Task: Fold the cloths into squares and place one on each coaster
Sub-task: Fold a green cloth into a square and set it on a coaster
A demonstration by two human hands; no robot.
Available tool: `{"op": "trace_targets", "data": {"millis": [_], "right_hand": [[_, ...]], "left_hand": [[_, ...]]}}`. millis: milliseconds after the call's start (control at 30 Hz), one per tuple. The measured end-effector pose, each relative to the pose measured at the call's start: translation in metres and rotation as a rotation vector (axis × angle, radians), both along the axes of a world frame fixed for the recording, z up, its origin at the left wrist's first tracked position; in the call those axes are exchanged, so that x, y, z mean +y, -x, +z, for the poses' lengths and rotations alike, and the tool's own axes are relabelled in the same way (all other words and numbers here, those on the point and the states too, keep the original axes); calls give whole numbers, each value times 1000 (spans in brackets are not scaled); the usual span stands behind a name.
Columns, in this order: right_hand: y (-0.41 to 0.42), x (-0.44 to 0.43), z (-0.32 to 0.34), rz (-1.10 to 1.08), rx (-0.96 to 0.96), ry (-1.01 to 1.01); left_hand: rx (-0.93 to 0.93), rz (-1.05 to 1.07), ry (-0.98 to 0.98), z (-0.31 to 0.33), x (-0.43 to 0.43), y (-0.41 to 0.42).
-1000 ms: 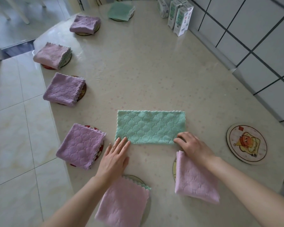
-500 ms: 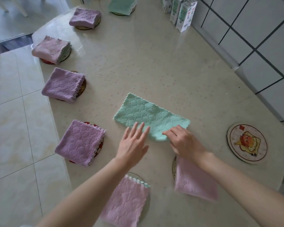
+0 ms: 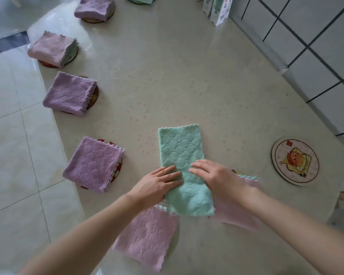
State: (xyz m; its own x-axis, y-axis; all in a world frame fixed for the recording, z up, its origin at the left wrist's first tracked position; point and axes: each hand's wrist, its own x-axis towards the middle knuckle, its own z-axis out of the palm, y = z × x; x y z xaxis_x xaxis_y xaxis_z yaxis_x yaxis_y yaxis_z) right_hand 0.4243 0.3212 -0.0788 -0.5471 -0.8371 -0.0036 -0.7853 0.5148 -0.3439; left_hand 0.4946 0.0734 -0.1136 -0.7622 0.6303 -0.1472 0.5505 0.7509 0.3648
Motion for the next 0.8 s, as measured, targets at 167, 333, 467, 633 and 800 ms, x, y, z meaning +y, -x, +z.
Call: {"op": "trace_targets", "data": {"millis": [167,333,467,633,800], "right_hand": [[12,12,-13,156,58,-101],[11,22,-18,153,90,-46],[13,21,-22,107,30,-30],[24,3,-10,-310,-440,105],[59,-28,-11,-742,-613,-31]], "left_hand": [[15,-23,-10,-1,-9,-4],[-133,209,-263,10,-3,2],[-355,472,-252,27,-4,22],[-710,840,-412,39,1,60],[-903,1173,-641,37,3,93]]}}
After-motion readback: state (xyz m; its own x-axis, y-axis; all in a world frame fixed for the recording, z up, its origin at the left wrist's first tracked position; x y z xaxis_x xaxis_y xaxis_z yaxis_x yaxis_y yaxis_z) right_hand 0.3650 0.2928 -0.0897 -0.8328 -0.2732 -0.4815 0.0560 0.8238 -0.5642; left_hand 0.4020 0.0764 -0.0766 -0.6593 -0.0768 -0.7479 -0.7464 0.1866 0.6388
